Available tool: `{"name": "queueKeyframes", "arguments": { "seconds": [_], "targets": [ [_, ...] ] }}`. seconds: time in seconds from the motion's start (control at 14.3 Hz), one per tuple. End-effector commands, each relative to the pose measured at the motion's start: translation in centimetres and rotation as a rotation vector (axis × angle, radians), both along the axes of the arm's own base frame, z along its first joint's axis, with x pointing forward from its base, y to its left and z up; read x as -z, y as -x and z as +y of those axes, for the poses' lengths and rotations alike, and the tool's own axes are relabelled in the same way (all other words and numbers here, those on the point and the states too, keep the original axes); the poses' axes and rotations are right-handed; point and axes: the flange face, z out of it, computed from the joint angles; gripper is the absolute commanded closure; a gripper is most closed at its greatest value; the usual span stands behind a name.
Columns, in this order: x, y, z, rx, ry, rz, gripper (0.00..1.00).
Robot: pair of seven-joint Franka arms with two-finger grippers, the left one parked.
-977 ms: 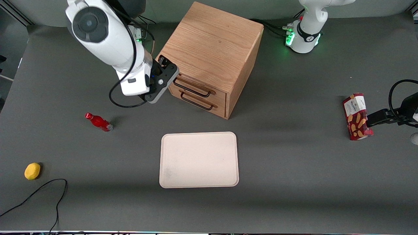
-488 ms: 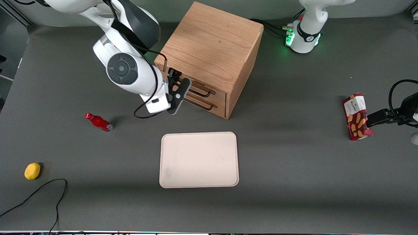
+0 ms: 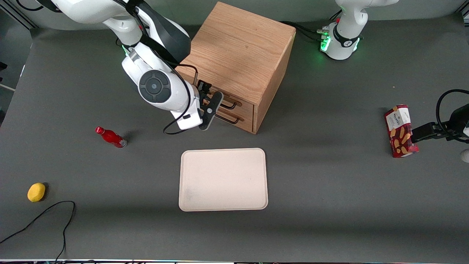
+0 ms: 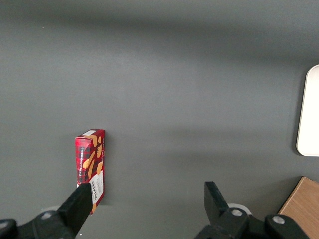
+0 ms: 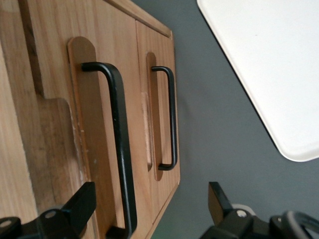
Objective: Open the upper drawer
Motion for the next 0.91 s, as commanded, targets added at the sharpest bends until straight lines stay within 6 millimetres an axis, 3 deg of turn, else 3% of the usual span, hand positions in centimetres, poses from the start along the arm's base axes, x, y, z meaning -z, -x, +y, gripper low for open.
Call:
{"name": "queueKeyframes", "arguments": {
  "seconds": [0.0, 0.84],
  "targets": [
    [1.1, 0.2, 1.1, -0.004, -0.009, 0.001, 0.00],
    [4.6, -2.0, 0.3, -0.016, 0.019, -0.069, 0.00]
  ]
}}
